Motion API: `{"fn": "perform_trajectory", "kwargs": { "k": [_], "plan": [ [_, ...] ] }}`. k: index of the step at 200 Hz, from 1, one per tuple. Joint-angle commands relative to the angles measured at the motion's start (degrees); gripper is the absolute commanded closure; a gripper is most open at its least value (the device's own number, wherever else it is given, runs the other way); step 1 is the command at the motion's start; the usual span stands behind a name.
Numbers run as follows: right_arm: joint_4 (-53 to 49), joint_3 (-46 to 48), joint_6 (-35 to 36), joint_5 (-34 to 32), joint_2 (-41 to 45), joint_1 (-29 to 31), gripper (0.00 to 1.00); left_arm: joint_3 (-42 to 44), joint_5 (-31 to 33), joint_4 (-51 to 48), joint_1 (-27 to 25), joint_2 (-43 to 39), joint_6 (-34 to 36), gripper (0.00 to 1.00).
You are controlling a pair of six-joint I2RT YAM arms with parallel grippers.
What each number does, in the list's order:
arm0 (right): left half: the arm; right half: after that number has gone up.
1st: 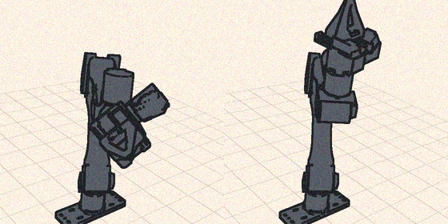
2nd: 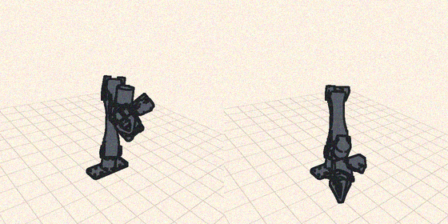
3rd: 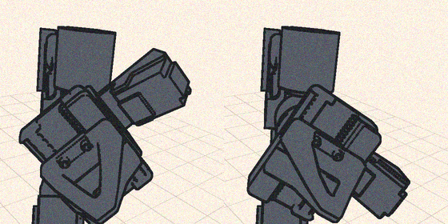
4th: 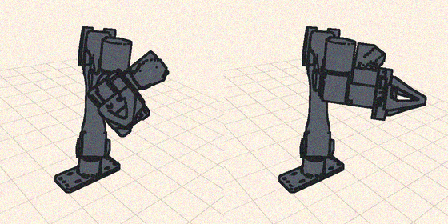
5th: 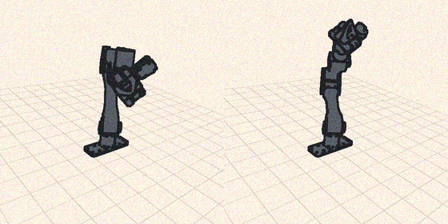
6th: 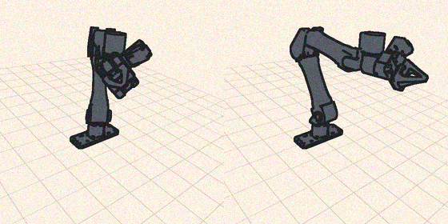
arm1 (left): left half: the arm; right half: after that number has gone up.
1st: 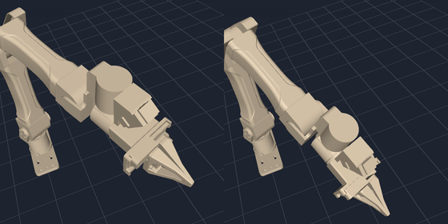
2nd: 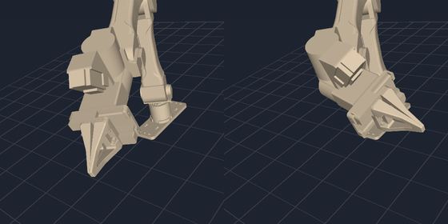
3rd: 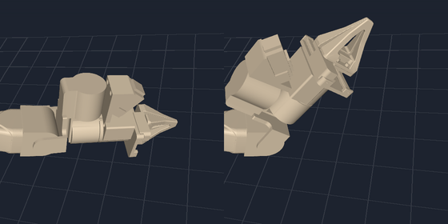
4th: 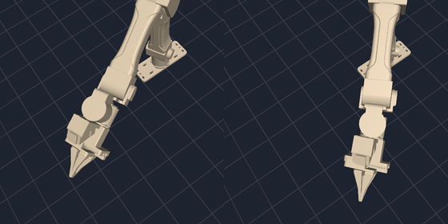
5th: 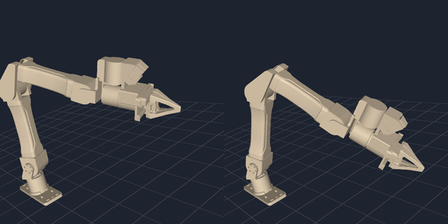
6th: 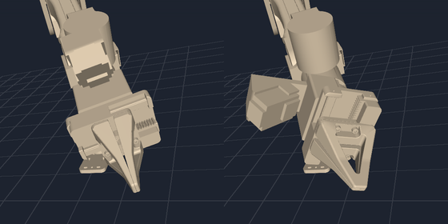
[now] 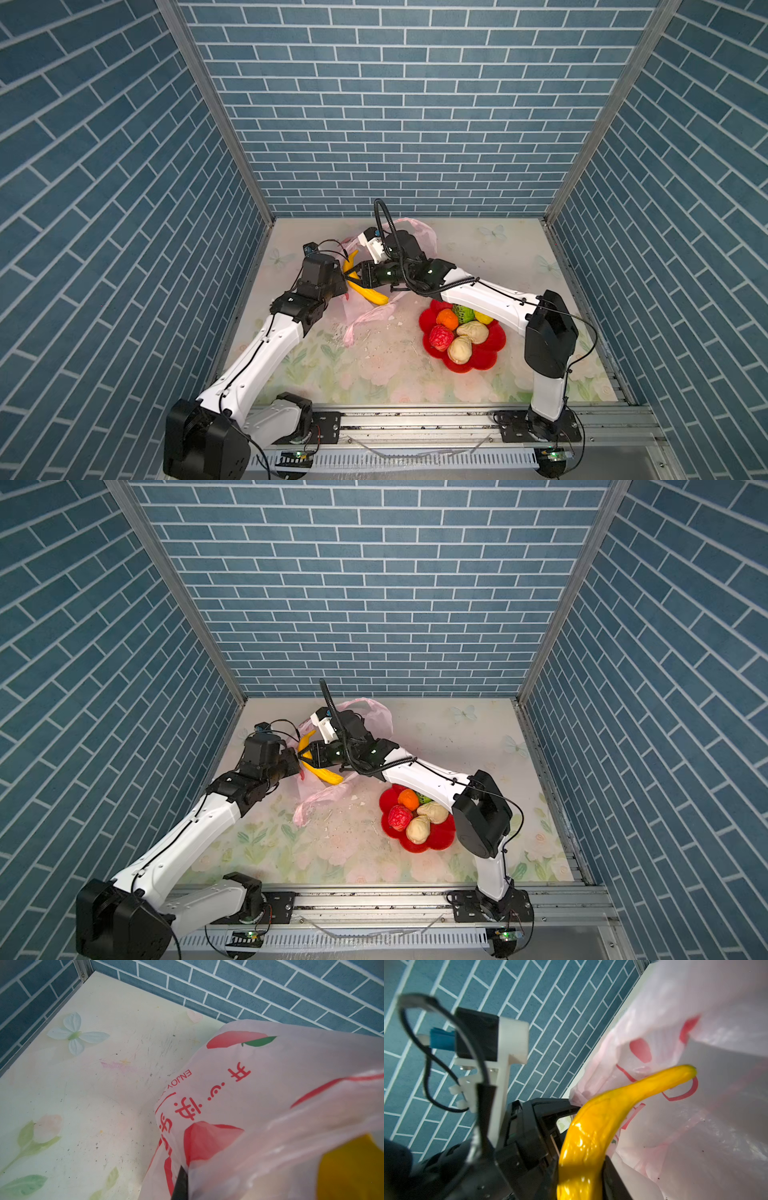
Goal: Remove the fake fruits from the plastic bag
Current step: 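Pull the yellow banana up out of the bag with the right gripper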
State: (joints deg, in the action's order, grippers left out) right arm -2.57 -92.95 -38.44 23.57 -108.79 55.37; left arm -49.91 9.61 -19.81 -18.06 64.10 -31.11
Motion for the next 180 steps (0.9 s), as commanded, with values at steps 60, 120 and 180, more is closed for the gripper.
{"fn": "perform_trajectory", "kwargs": {
  "k": [60,120,180],
  "plan": [
    [0.7,-3.7,4.5,-2.5,4.9,-1.1,0.90,1.3,-1.6,-0.8,0.5,-1.8,-1.5,1.00],
    [3.9,-5.3,5.5,-4.7,3.3,-1.2,0.91,1.2,-6.2,-1.5,0.5,-5.3,-3.0,1.00],
    [3.0,-10.9,8.9,-5.3,1.2,-1.3,0.91,1.5,-4.8,-2.3,0.6,-7.5,-3.0,1.00]
  ]
}}
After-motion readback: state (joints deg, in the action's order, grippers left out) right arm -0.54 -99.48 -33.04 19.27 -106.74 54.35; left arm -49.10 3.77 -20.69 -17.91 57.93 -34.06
